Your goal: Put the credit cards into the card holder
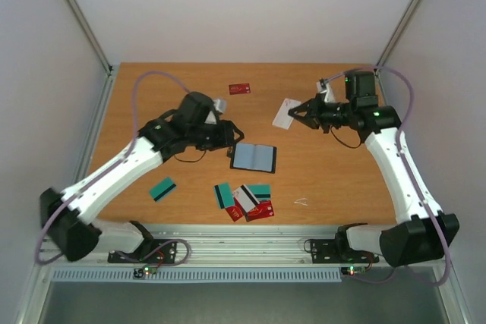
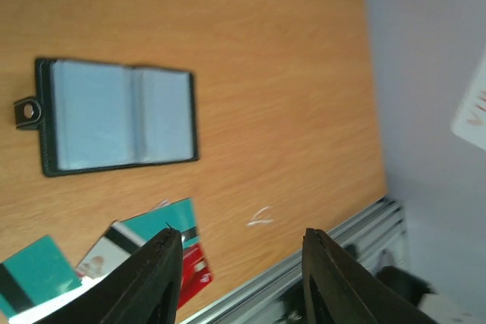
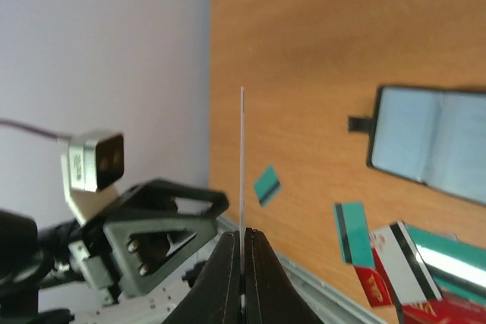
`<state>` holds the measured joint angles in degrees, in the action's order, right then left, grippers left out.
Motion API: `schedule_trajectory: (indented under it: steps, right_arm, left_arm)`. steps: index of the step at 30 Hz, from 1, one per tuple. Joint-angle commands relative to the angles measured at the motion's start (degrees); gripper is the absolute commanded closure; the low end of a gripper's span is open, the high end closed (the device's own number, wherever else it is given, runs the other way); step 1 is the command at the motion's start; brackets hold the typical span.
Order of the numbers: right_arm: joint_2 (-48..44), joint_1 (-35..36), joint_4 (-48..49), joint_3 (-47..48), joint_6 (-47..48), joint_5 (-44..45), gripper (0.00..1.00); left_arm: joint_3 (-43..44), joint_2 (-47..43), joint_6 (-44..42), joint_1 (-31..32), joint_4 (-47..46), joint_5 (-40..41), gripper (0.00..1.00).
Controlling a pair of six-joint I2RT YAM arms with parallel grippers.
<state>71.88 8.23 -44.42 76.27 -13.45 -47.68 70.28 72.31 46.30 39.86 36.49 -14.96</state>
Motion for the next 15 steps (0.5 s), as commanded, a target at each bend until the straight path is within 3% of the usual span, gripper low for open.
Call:
schedule_trajectory:
  steps: [1,7,15]
  right_arm:
    - [4.26,-0.58,-3.70,-5.23,9.91,-6.79,0.99]
    - [12.46,-0.45,1.75,-10.54,11.87,-10.79,0.99]
    - [22.57,1.15,2.50,-9.12,17.35,-7.89,0.99]
  left_arm:
    - [4.00,11.59,-11.33,-1.49,7.98,-3.08,0.58]
    - [9.79,25.89,-16.58,-6.21,8.05,-8.83,0.63]
    - [18.99,39.38,-23.69,-6.85,10.46,-14.07,0.68]
